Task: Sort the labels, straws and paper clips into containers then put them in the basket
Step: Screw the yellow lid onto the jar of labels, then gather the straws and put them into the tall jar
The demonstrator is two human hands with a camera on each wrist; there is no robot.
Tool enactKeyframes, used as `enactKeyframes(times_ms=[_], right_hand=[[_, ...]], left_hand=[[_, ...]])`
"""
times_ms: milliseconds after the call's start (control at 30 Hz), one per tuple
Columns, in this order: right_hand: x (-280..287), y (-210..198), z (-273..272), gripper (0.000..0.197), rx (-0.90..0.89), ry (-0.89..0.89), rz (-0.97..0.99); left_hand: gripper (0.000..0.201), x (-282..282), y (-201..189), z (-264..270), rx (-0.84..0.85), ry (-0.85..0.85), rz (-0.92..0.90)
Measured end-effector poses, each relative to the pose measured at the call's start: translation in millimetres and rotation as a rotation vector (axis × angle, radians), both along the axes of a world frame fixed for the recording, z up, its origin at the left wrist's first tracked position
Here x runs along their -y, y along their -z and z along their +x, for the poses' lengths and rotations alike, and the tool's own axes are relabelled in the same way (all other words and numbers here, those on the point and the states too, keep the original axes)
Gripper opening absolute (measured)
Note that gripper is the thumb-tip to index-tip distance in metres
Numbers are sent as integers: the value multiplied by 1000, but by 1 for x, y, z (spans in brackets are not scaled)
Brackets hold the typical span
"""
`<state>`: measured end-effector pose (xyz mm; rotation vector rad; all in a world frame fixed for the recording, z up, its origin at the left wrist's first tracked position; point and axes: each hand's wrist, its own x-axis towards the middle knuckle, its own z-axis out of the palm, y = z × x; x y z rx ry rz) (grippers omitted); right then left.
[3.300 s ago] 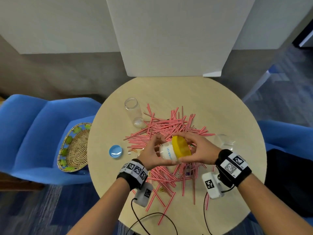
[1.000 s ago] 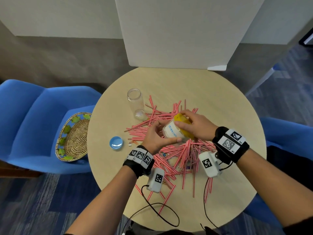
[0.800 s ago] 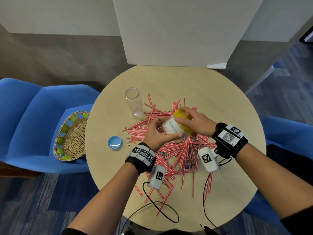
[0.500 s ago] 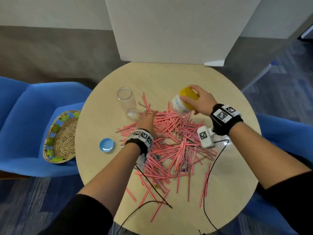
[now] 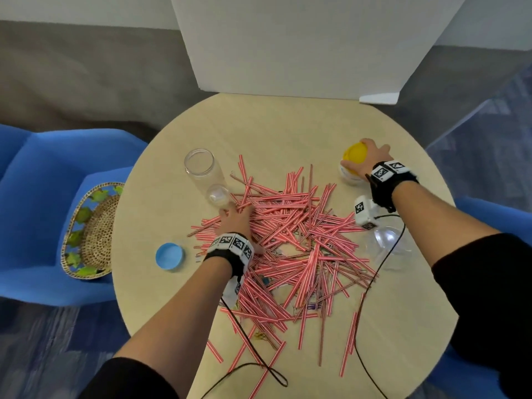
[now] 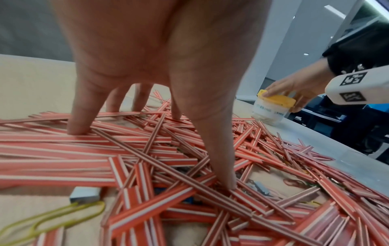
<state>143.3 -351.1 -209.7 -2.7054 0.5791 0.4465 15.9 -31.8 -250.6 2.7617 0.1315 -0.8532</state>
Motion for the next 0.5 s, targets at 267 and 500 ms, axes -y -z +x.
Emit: enactKeyframes(times_ms=[267, 500], right_hand=[[0, 9, -6, 86, -6, -14, -24], [-45, -12, -28, 70, 315, -348, -234]], left_hand=[[120, 2, -4, 0, 5, -4, 23], [95, -25, -21, -12, 52, -17, -84]])
